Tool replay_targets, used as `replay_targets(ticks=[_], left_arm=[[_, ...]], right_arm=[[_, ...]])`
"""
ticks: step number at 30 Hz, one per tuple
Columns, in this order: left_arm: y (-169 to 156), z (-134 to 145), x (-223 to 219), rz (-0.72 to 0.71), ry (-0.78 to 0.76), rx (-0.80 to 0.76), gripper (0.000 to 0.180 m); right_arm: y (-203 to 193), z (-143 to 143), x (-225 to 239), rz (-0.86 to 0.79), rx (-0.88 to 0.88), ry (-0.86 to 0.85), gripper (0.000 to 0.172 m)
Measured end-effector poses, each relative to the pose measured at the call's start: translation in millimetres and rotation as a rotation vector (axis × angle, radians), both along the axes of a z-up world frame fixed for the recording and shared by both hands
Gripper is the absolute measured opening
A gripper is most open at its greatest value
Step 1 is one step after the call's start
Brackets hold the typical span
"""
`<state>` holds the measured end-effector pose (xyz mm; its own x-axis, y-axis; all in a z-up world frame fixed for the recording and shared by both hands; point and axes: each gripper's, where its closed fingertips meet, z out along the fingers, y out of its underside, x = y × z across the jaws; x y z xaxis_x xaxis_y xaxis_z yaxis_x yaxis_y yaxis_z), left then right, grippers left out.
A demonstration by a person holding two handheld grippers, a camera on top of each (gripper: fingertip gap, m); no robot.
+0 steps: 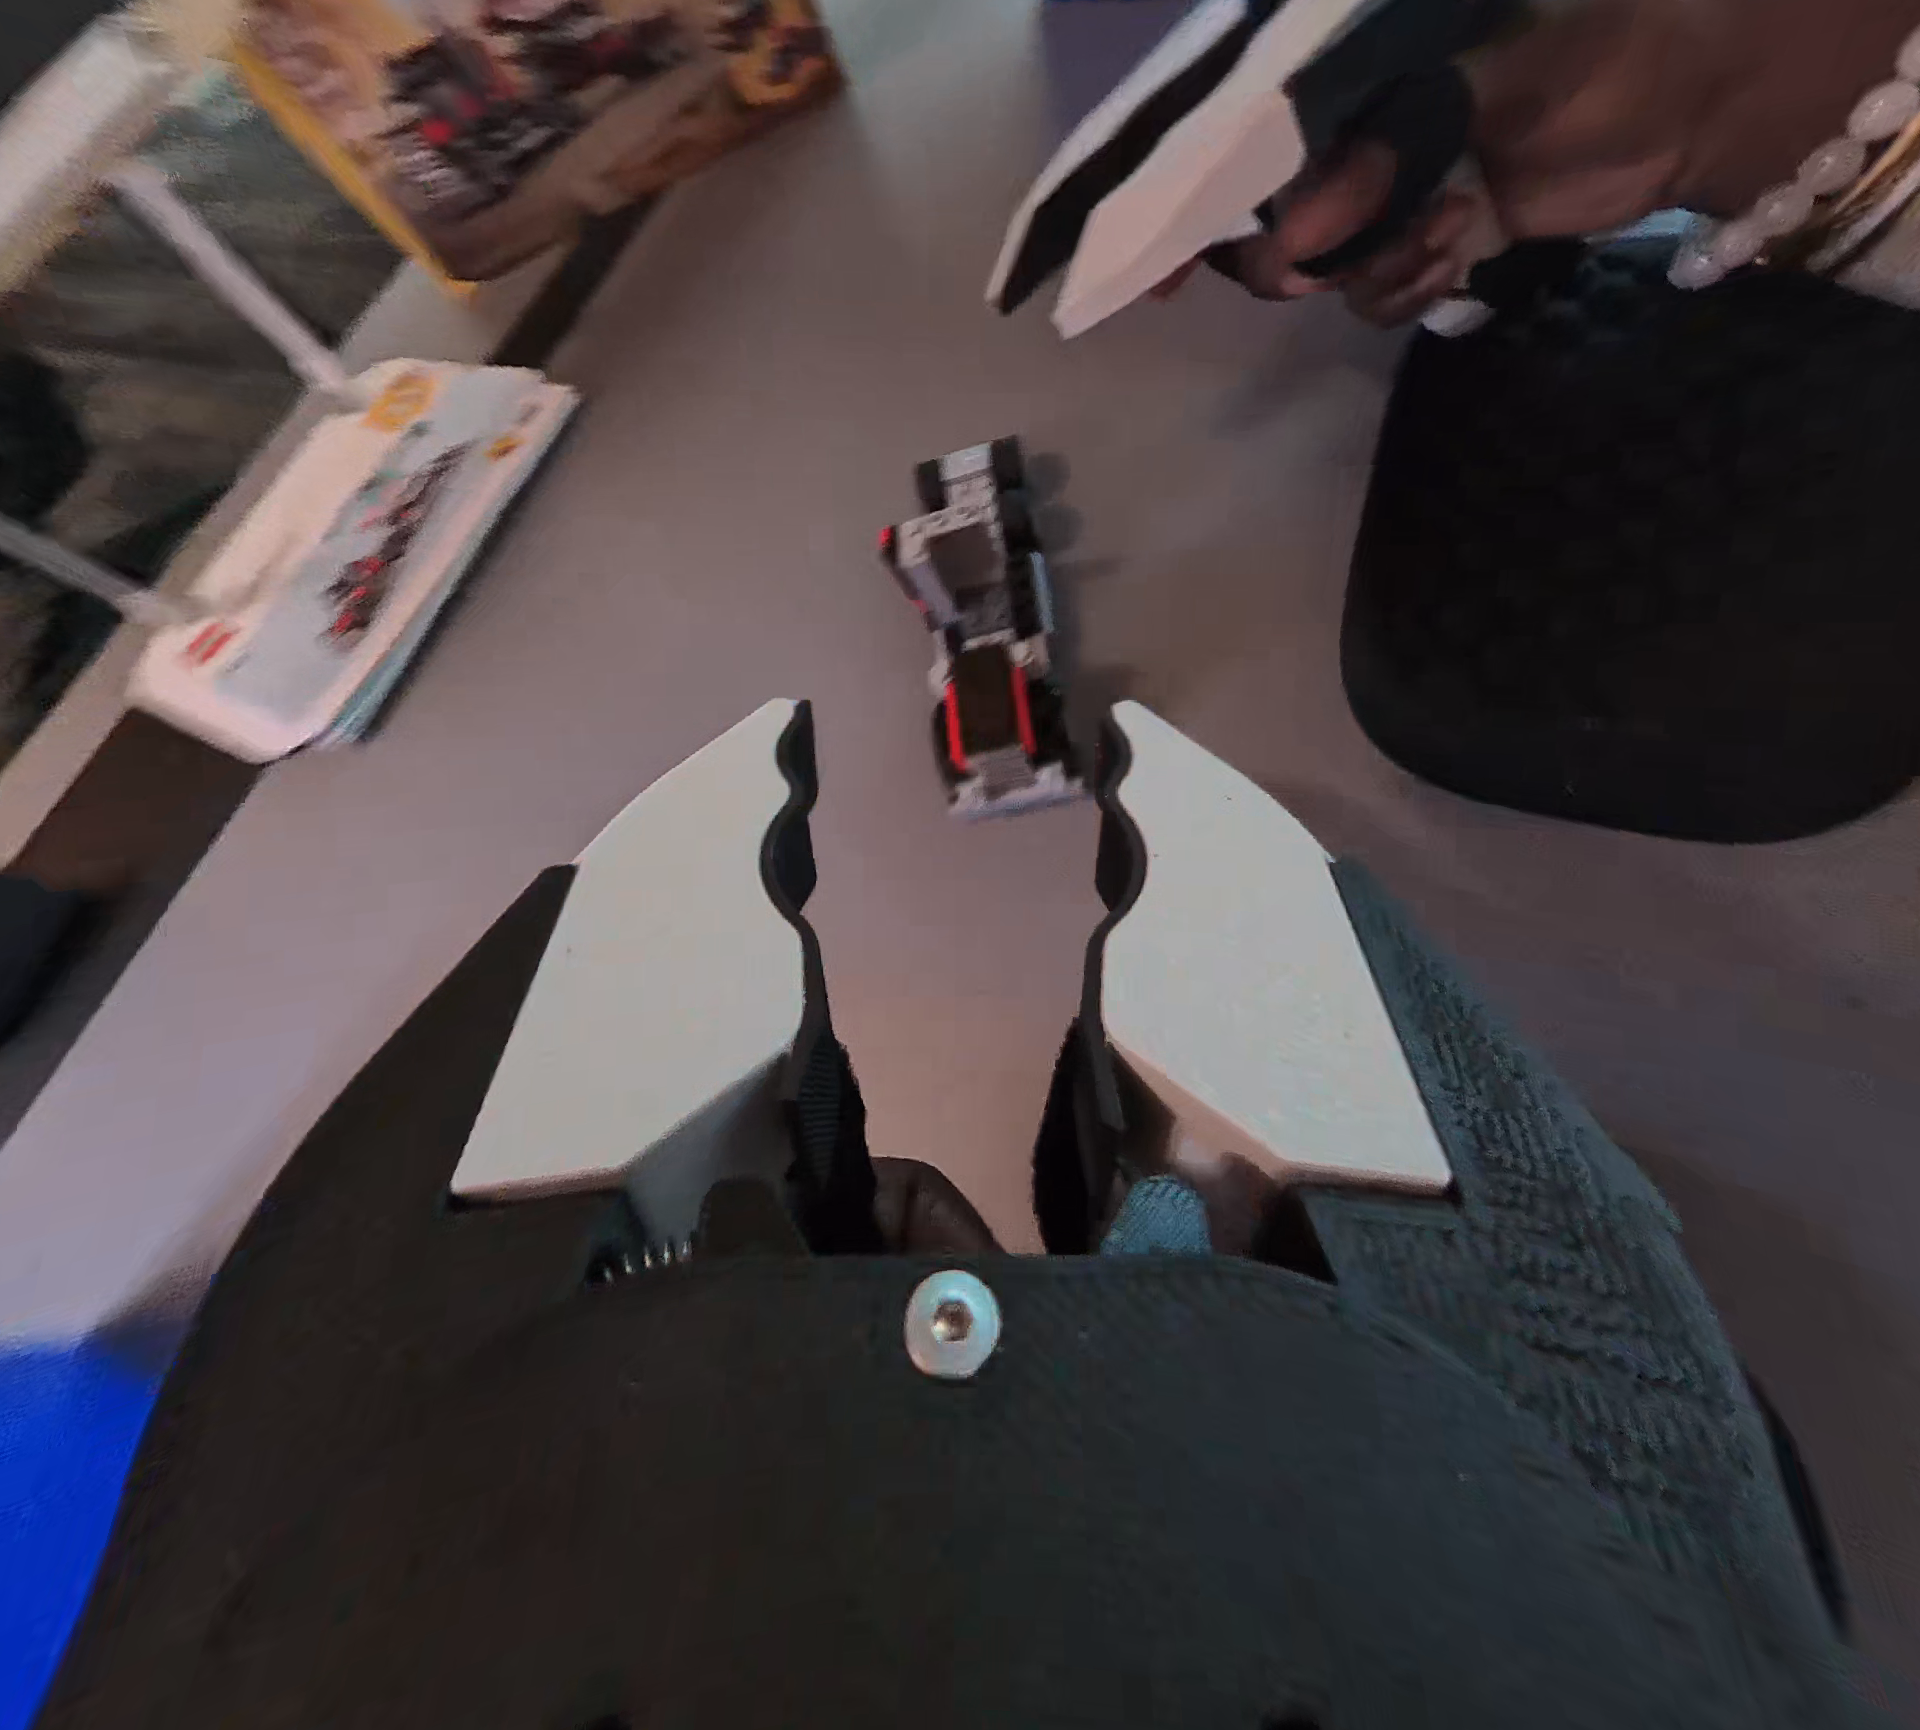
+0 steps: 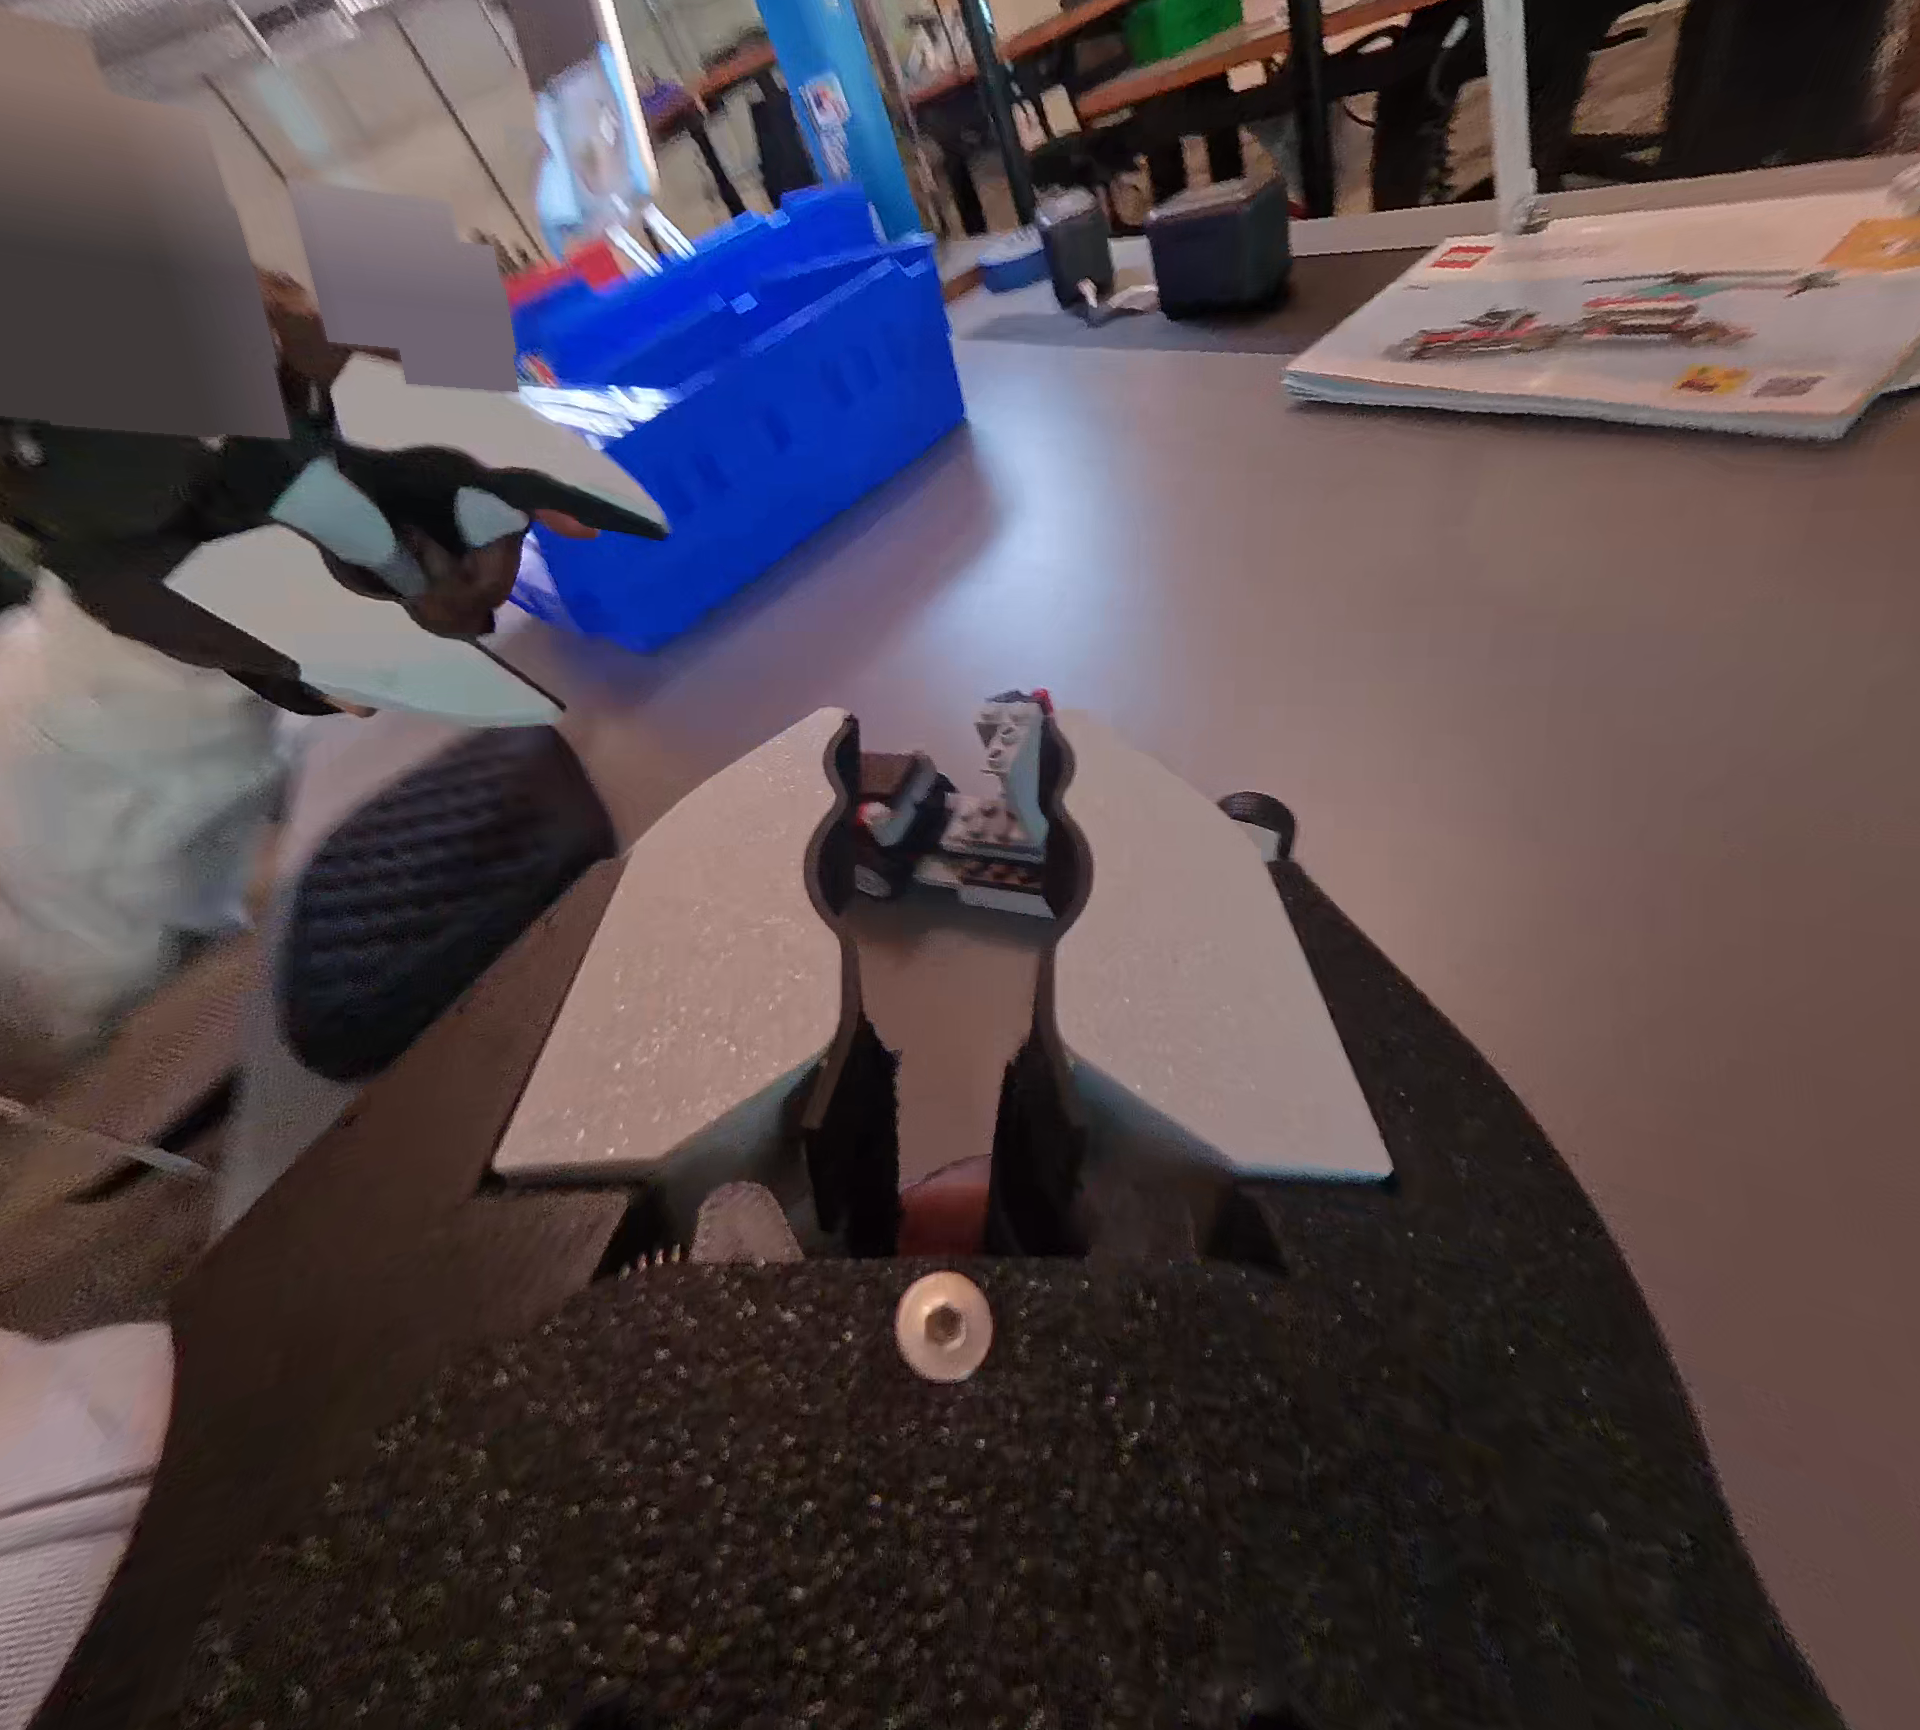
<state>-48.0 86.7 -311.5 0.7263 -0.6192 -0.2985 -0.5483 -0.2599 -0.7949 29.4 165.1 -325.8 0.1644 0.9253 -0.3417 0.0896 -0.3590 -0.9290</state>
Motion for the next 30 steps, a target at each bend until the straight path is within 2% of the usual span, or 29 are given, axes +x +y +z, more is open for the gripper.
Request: replay_targets(ticks=[3,5,7,9,14,18,24,27,30], left_arm=[[29.0,-35.1,32.2,-0.112,-0.005,-0.114,0.059],[48.6,-59.2,38.3,-0.103,0.033,-0.162,0.067],[67.4,-74.9,32.6,-0.047,0.109,-0.141,0.068],[72.4,-85.9,28.4,-0.016,0.147,-0.153,0.064],[62.0,-95.1,34.6,-0.030,0.076,-0.226,0.039],[62.2,-94.8,34.4,-0.015,0.035,-0.245,0.036],[60.7,-94.9,34.3,-0.010,0.030,-0.262,0.036],[58.7,-96.4,32.6,-0.013,0.035,-0.283,0.036],[57.7,-96.4,31.8,-0.010,0.039,-0.277,0.036]], right_arm=[[-1.7,-16.2,-10.0,-0.020,0.167,-0.178,0.028],[0.9,-30.9,-15.6,-0.057,0.258,-0.319,0.029],[5.1,-42.5,-19.8,-0.093,0.305,-0.435,0.031],[6.2,-48.4,-25.7,-0.100,0.312,-0.490,0.030],[5.8,-59.7,-35.8,-0.074,0.306,-0.543,0.005],[4.6,-57.5,-36.2,-0.069,0.346,-0.526,0.004],[3.4,-54.1,-35.0,-0.032,0.125,-0.404,0.004],[21.2,-35.7,-23.0,-0.129,0.040,-0.260,0.002],[20.1,-21.9,-19.7,-0.100,0.002,-0.139,0.002]])
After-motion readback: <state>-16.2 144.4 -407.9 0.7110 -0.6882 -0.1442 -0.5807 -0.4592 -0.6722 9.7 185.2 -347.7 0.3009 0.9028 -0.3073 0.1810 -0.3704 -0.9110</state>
